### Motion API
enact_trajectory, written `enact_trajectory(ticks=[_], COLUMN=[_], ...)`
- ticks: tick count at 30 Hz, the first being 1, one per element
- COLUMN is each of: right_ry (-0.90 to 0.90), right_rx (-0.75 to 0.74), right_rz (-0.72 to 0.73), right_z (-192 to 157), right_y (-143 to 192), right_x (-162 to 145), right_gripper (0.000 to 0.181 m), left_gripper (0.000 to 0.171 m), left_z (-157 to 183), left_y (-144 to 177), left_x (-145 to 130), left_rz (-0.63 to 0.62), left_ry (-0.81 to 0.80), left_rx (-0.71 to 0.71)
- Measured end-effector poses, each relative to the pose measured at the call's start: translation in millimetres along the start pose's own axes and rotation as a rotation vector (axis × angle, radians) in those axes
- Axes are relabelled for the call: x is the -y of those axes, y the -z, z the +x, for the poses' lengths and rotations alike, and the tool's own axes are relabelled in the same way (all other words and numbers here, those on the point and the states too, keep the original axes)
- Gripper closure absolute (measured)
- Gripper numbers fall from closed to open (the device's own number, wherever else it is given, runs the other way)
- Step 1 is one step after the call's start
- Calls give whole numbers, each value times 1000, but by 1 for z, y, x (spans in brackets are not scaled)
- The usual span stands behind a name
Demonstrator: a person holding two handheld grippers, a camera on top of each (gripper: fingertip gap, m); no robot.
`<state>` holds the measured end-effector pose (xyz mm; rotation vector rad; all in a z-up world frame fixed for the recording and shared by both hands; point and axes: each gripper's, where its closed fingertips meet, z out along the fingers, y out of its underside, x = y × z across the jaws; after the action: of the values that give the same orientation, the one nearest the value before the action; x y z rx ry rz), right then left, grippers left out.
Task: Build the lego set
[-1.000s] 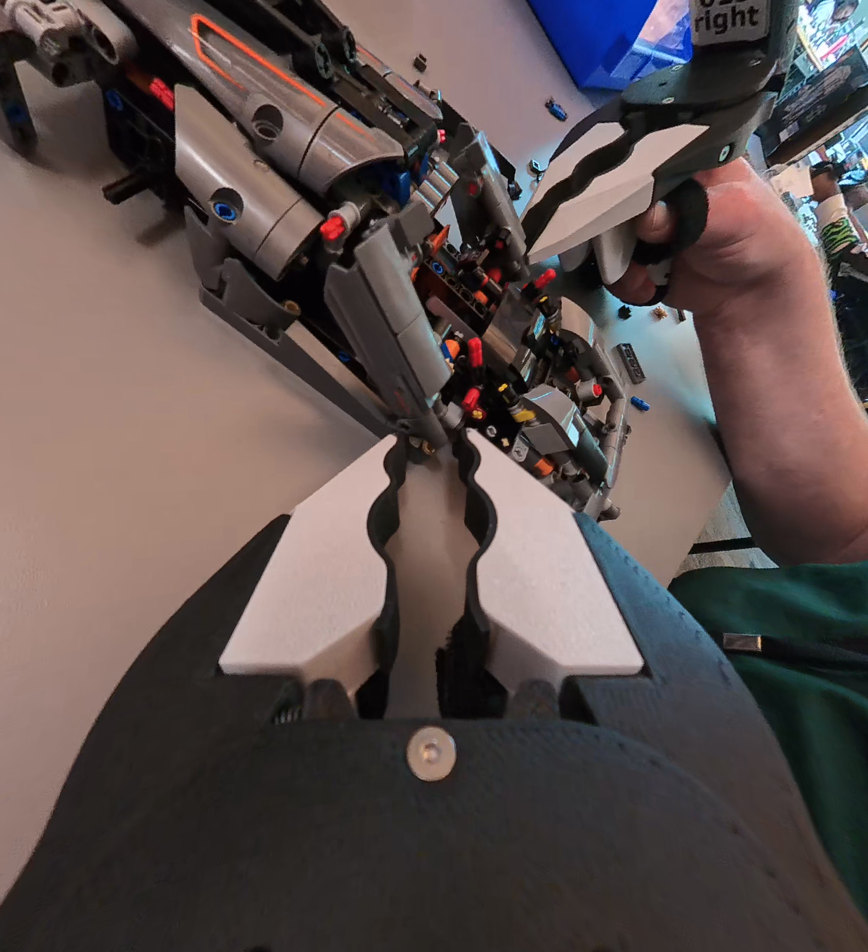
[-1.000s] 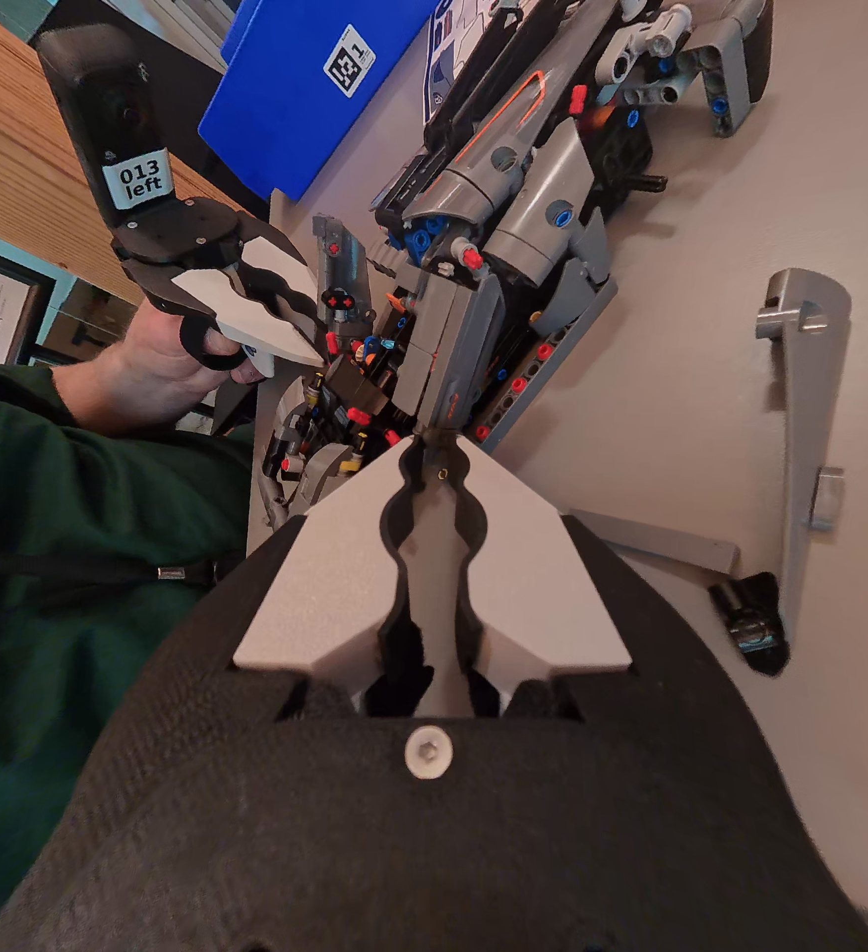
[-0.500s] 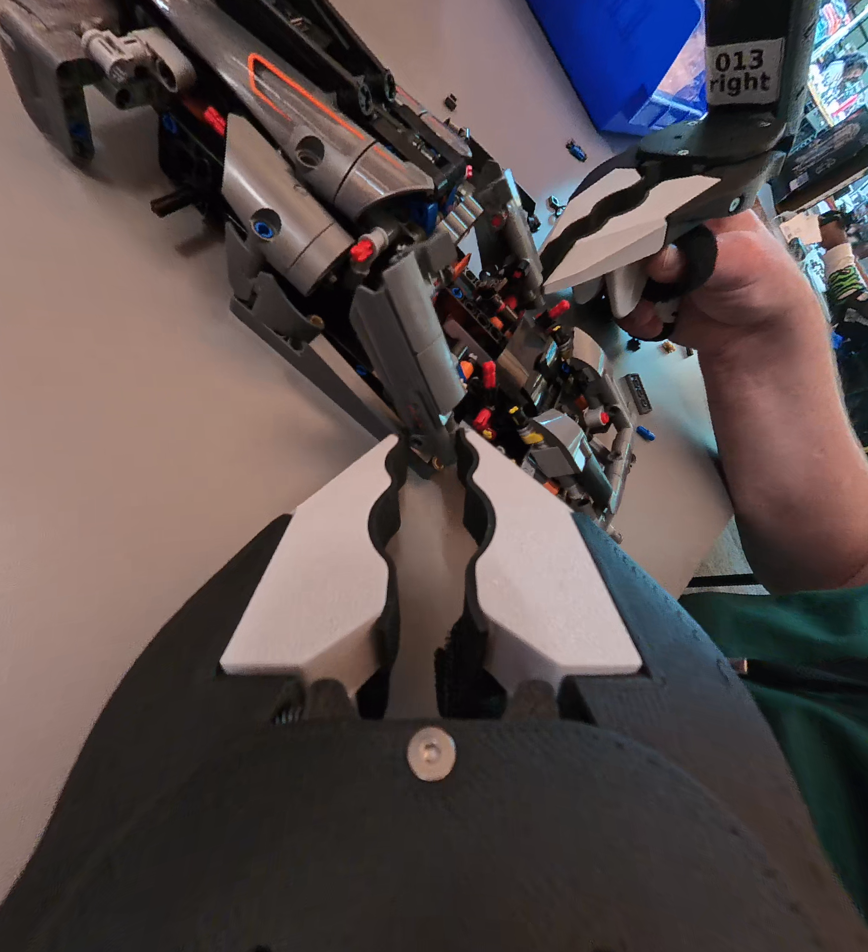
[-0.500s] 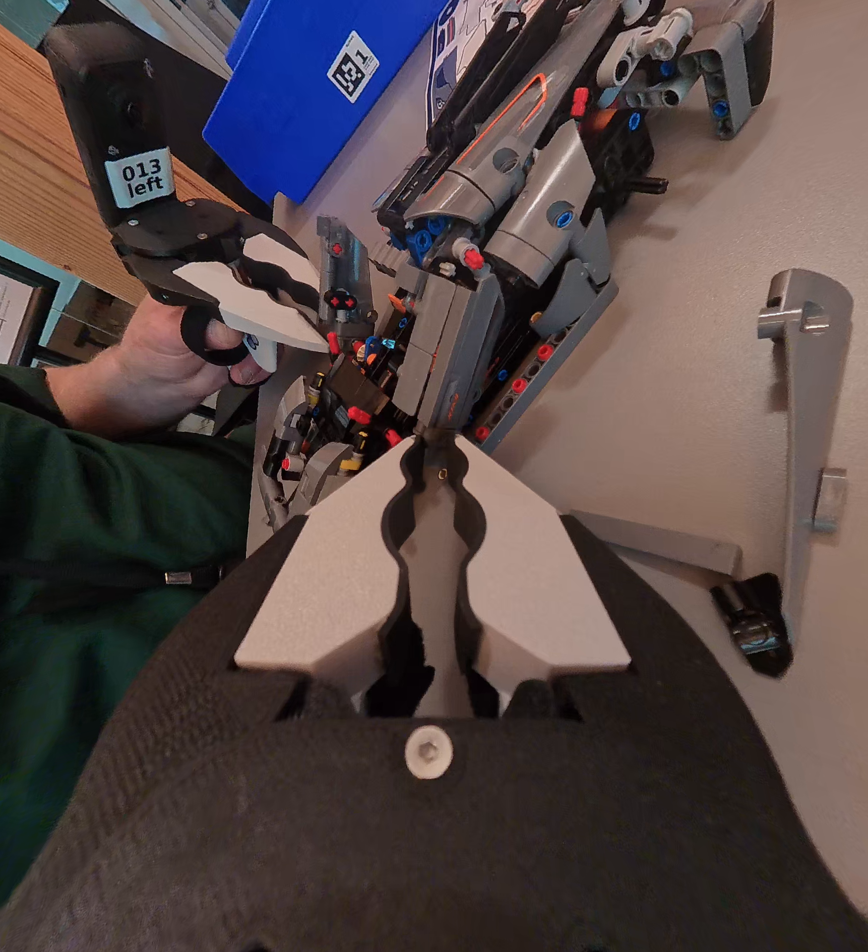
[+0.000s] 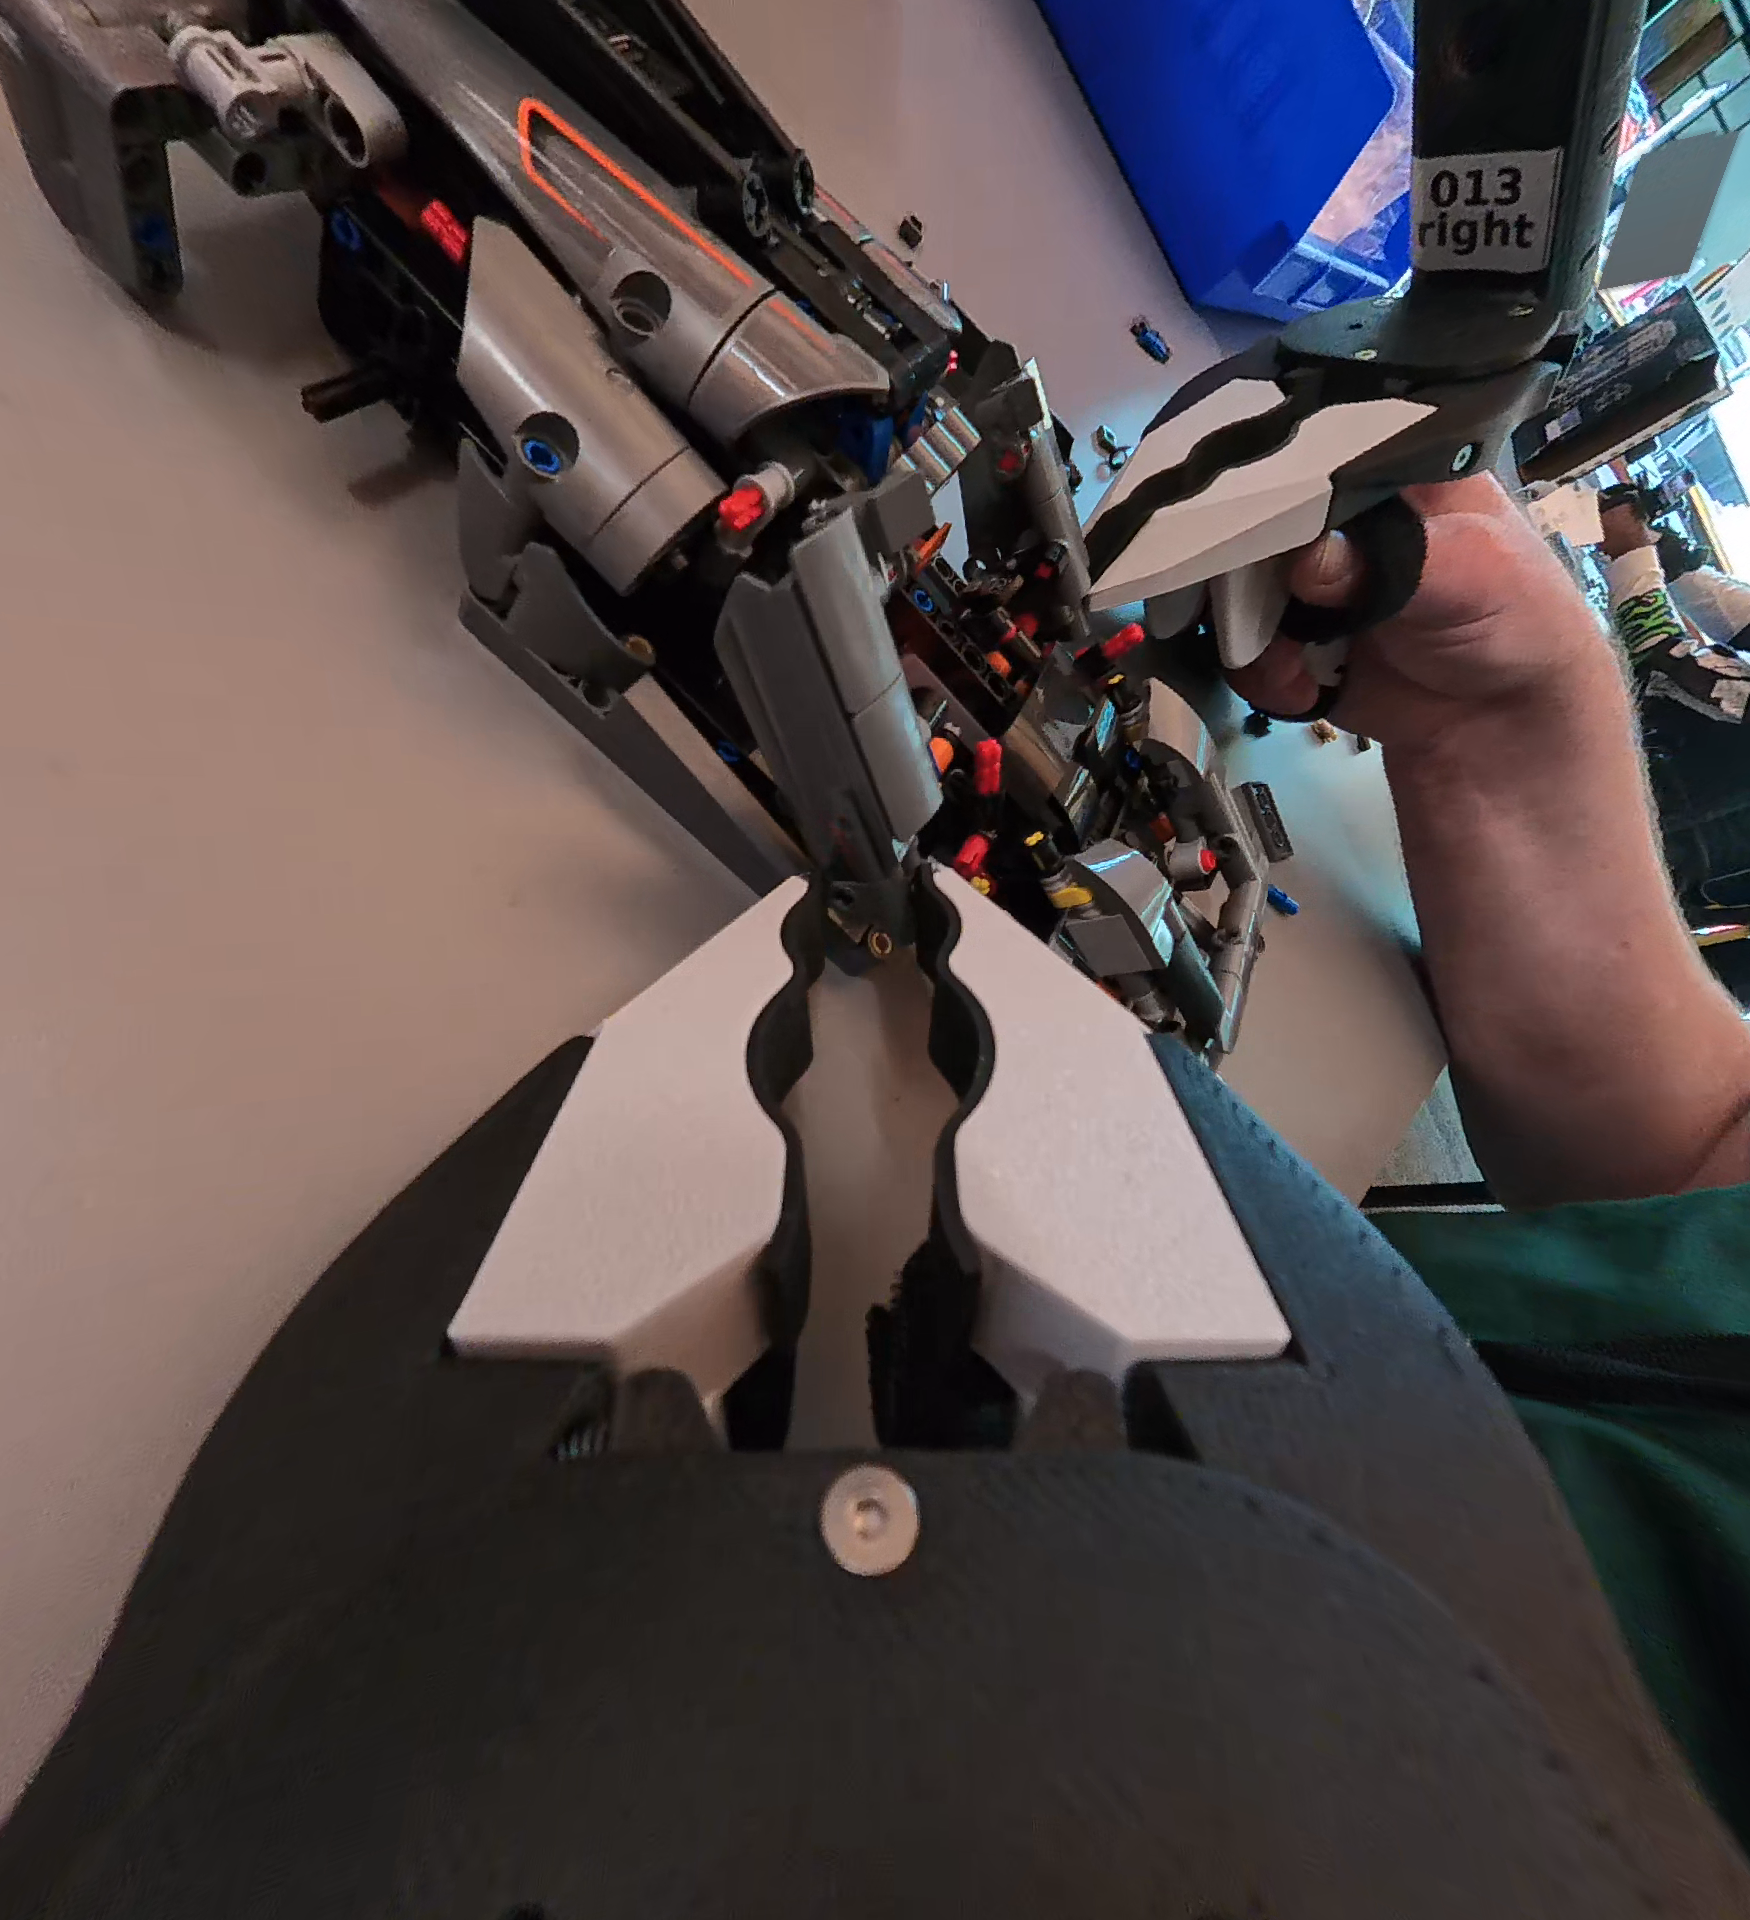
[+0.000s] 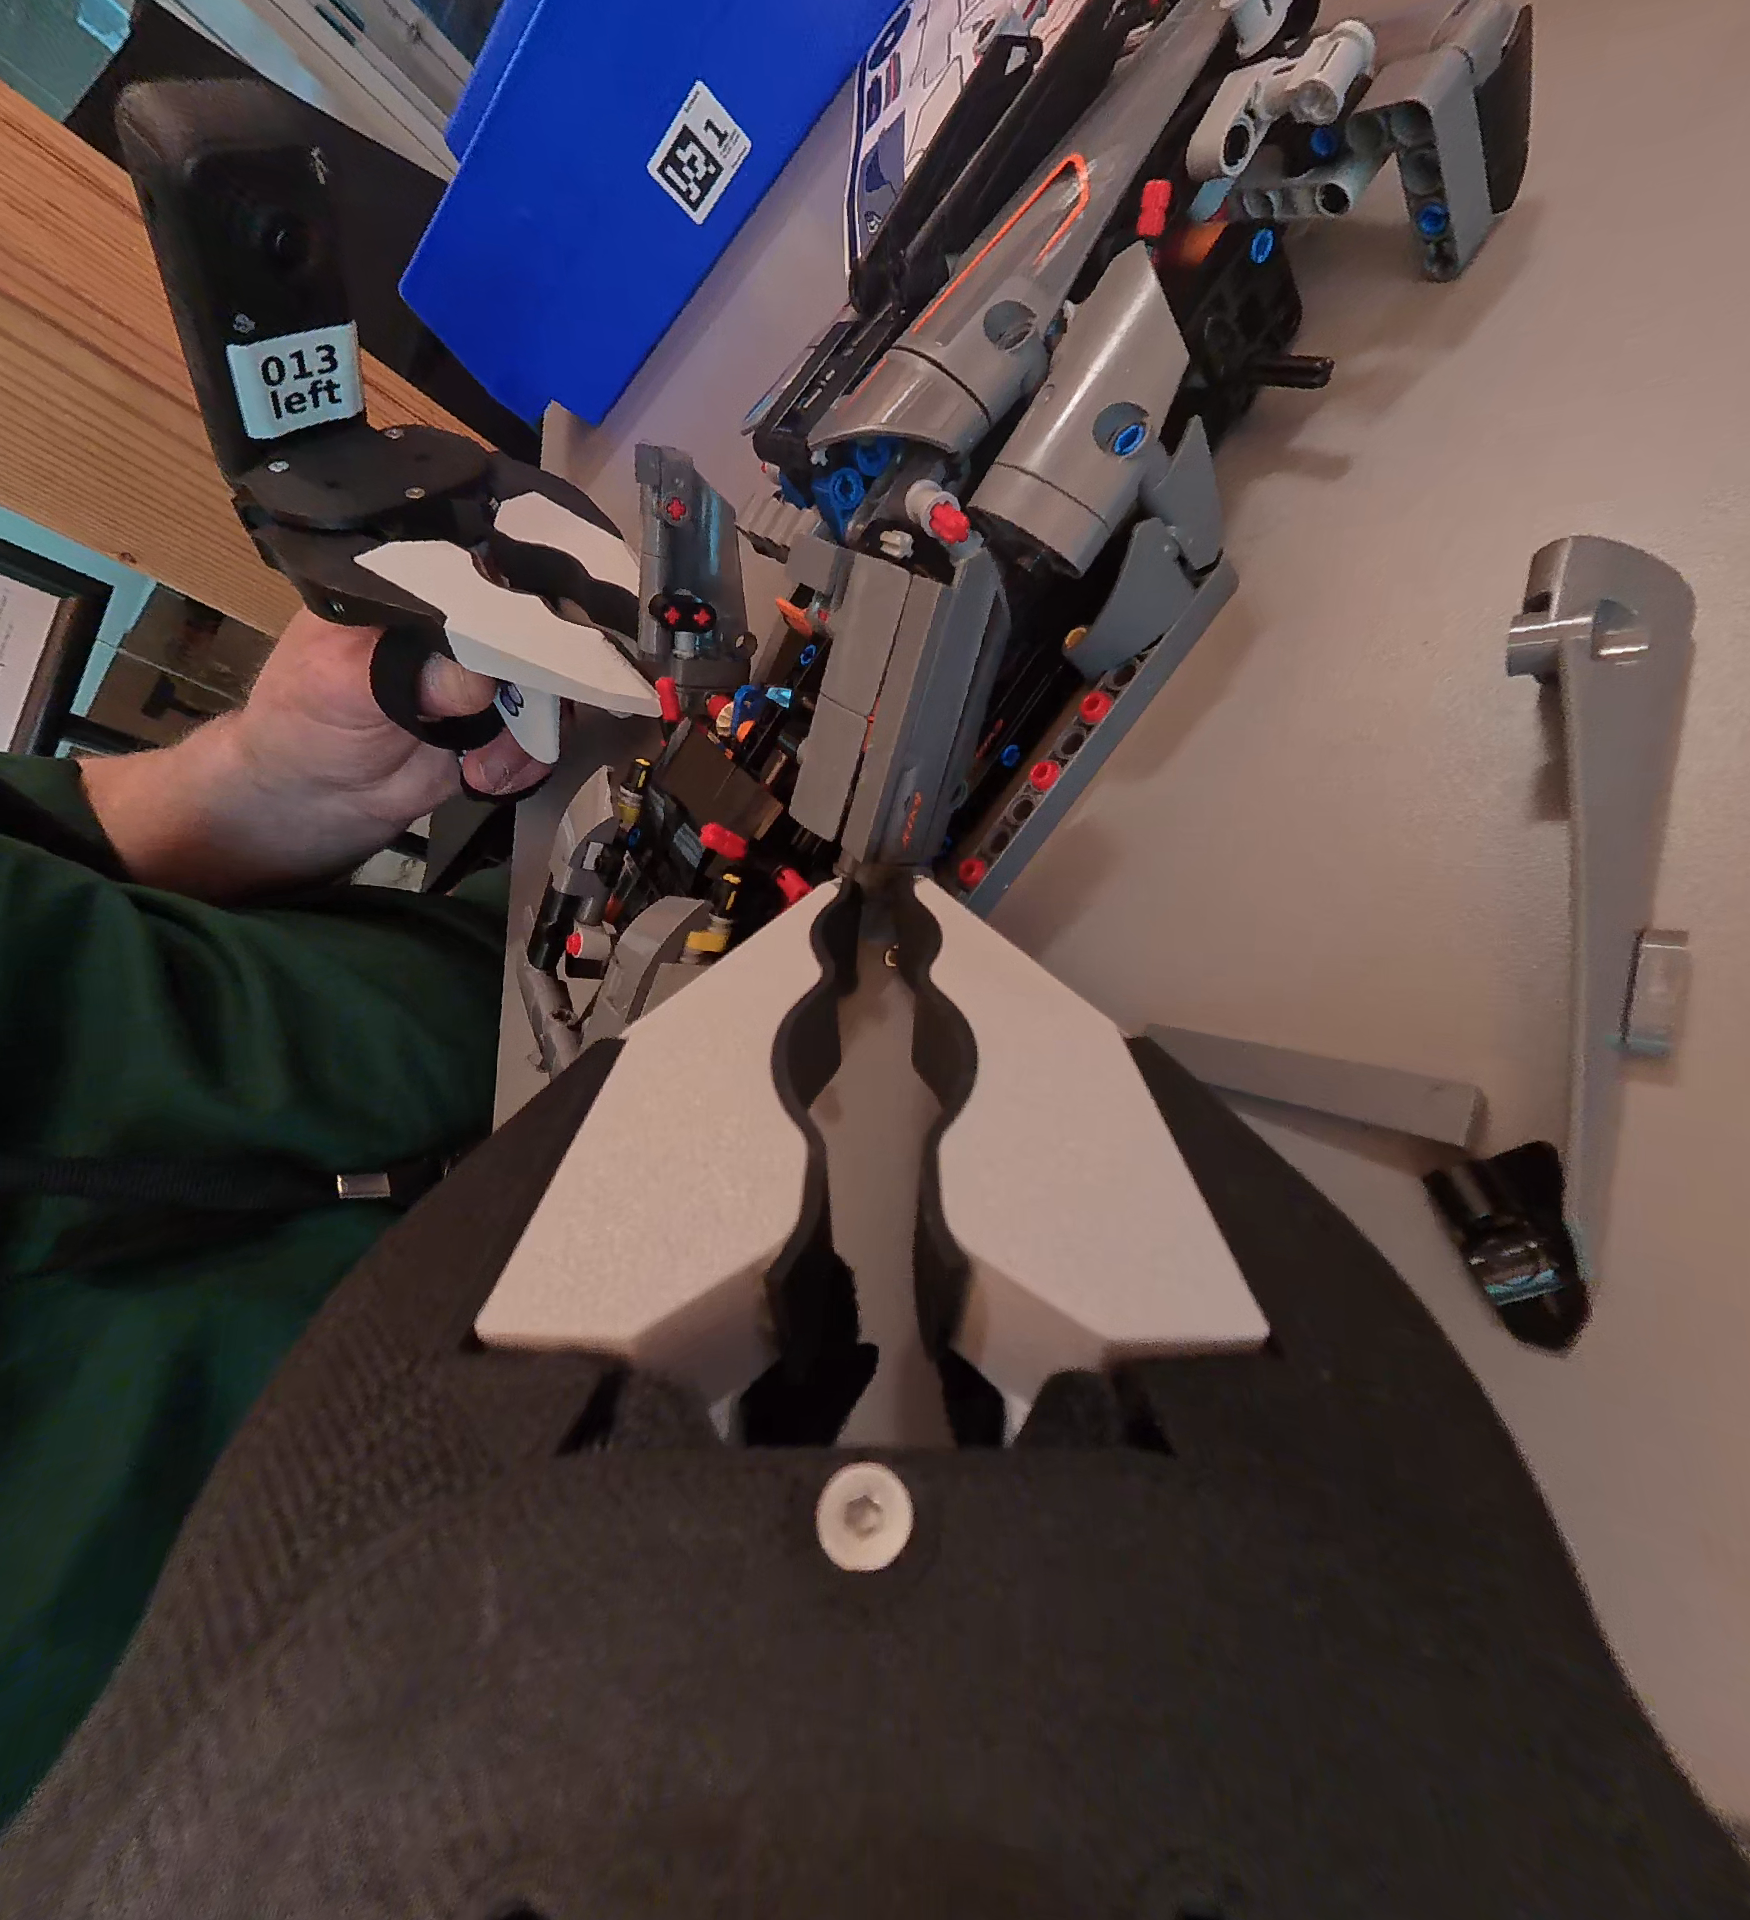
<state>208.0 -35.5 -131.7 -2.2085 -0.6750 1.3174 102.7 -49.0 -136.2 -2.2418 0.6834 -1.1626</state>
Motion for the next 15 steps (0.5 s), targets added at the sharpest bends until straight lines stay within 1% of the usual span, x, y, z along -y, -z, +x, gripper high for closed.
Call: enact_trajectory(ticks=[9, 12, 15], right_ry=[-16, -42, -37], right_rx=[-2, -17, 0], right_rz=[-2, 7, -20], right_z=[2, 9, 6], right_y=[1, 3, -1], right_x=[2, 4, 0], right_gripper=[176, 161, 165], left_gripper=[157, 157, 154], left_z=[1, 2, 1], left_y=[-1, -2, -2], left_x=[0, -1, -1], left_rz=[13, 15, 14], left_ry=[3, -1, 13], left_rx=[2, -1, -2])
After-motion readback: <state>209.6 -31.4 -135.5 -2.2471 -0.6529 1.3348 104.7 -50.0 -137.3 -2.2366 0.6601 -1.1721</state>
